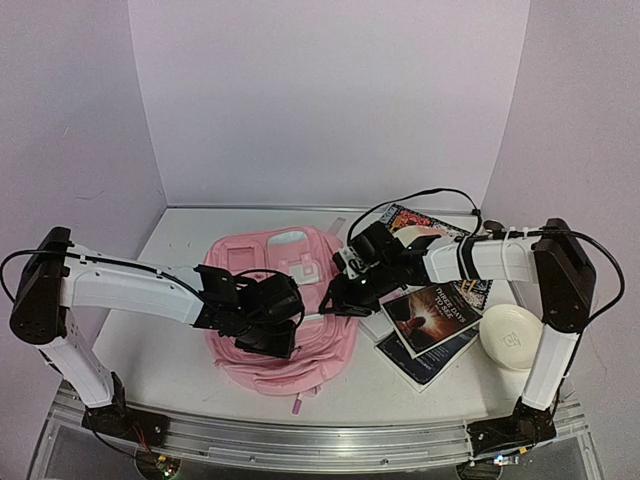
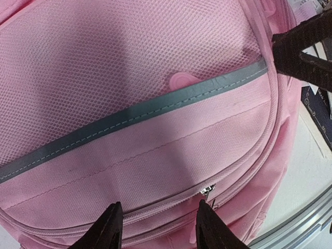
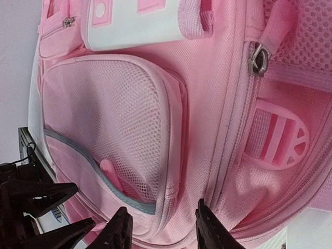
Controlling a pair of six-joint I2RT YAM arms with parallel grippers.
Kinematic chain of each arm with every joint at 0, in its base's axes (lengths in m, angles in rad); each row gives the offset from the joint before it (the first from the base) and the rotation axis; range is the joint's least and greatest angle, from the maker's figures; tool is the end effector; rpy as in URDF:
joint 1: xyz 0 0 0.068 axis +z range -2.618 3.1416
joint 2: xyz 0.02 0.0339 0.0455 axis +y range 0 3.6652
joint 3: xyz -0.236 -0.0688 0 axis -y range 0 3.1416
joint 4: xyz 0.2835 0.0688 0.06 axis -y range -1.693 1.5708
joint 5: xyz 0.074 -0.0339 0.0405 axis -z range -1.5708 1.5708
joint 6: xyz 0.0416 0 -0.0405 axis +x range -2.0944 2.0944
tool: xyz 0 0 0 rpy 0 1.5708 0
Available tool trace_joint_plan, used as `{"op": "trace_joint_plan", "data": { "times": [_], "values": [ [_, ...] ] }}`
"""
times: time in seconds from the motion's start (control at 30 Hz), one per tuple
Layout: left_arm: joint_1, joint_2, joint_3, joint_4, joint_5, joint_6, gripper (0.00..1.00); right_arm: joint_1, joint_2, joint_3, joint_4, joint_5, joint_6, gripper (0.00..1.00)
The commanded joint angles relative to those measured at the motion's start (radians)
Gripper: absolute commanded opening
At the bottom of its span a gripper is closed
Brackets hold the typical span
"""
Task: Pack the student bag
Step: Grab the upper front pocket of the student bag.
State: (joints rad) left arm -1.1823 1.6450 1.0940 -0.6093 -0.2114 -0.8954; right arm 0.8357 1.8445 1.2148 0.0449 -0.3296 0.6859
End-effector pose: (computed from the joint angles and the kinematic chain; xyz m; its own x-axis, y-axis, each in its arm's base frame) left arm 0.1430 -0.3264 0.1464 -0.8986 0.1810 -0.3997 0.2748 0.9423 -0.1912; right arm 0.2870 0.3375 0.1597 -0.8457 -0.0418 -0.5321 -0.4487 0.5955 0.6664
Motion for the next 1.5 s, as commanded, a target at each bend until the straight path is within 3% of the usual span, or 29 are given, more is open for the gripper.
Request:
{"op": "trace_joint_plan", "data": {
  "times": [0.0, 0.4, 0.57, 1.1, 1.47],
  "values": [
    [-0.021, -0.004, 0.046, 0.017, 0.058, -0.015, 0.50, 0.001, -0.070, 0.005, -0.013, 0.011, 0.012, 0.42],
    [-0.039, -0.074, 0.048, 0.016, 0.077, -0.053, 0.55, 0.001, -0.091, -0.013, -0.012, 0.027, 0.015, 0.44],
    [-0.050, -0.051, 0.053, 0.015, 0.093, -0.059, 0.47, 0.001, -0.087, -0.016, -0.012, 0.019, 0.017, 0.44],
    [-0.050, 0.071, 0.095, 0.017, 0.074, -0.038, 0.37, 0.001, -0.056, -0.005, -0.008, -0.013, 0.021, 0.44],
    [-0.051, 0.130, 0.119, 0.022, 0.052, -0.035, 0.19, 0.002, -0.043, -0.002, 0.006, -0.041, 0.032, 0.44]
  ]
}}
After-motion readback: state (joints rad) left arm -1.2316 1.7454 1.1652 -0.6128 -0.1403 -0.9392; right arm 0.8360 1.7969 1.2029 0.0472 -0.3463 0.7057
